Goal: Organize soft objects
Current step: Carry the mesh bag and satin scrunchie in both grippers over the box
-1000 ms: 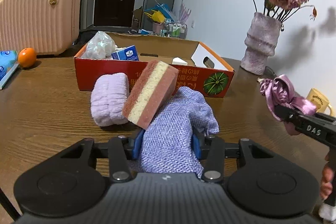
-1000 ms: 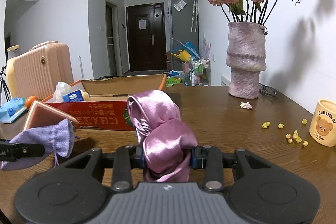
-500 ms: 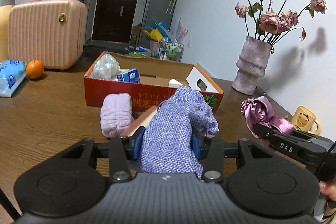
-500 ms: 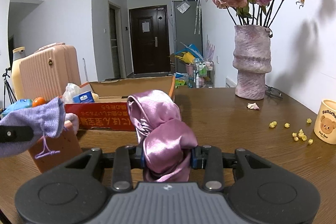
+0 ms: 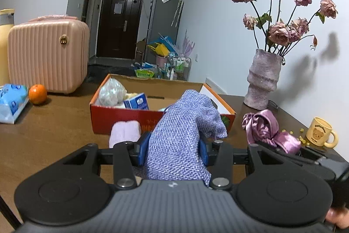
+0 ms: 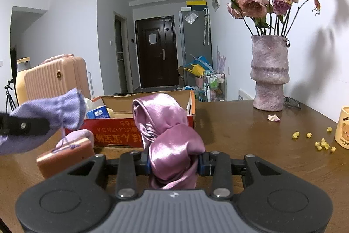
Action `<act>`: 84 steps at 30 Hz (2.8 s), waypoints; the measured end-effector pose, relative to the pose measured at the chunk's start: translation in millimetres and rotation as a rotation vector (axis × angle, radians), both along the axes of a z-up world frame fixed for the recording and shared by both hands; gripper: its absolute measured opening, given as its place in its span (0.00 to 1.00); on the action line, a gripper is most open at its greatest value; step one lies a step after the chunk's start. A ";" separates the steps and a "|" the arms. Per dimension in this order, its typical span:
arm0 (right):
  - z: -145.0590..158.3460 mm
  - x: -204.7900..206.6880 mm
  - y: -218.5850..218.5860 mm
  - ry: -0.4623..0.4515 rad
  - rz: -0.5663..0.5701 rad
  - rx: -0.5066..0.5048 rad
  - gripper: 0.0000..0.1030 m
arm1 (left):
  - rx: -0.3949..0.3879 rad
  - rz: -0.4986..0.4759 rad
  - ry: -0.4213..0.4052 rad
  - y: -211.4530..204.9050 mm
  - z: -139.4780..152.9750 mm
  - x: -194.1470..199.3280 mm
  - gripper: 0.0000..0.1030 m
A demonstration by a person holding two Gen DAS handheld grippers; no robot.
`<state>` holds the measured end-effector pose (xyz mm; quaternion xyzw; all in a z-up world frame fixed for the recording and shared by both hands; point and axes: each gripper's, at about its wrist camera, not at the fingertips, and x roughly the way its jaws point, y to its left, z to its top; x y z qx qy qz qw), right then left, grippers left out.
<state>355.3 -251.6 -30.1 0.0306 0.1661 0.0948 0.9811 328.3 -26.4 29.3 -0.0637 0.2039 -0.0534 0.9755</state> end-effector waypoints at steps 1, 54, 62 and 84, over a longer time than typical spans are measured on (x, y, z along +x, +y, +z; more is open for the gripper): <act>-0.3 1.4 2.6 -0.003 -0.001 -0.002 0.35 | 0.002 0.002 -0.004 0.2 1.0 2.8 0.43; 4.0 160.2 59.0 -0.097 -0.036 -0.003 0.35 | -0.010 0.077 -0.008 -6.5 18.3 192.3 0.44; 2.0 181.5 64.7 -0.091 -0.037 -0.009 0.35 | 0.008 0.115 0.054 -3.6 8.3 215.3 0.44; -3.6 212.5 68.5 -0.029 -0.028 -0.027 0.35 | 0.005 0.158 0.105 -1.1 -10.5 236.0 0.44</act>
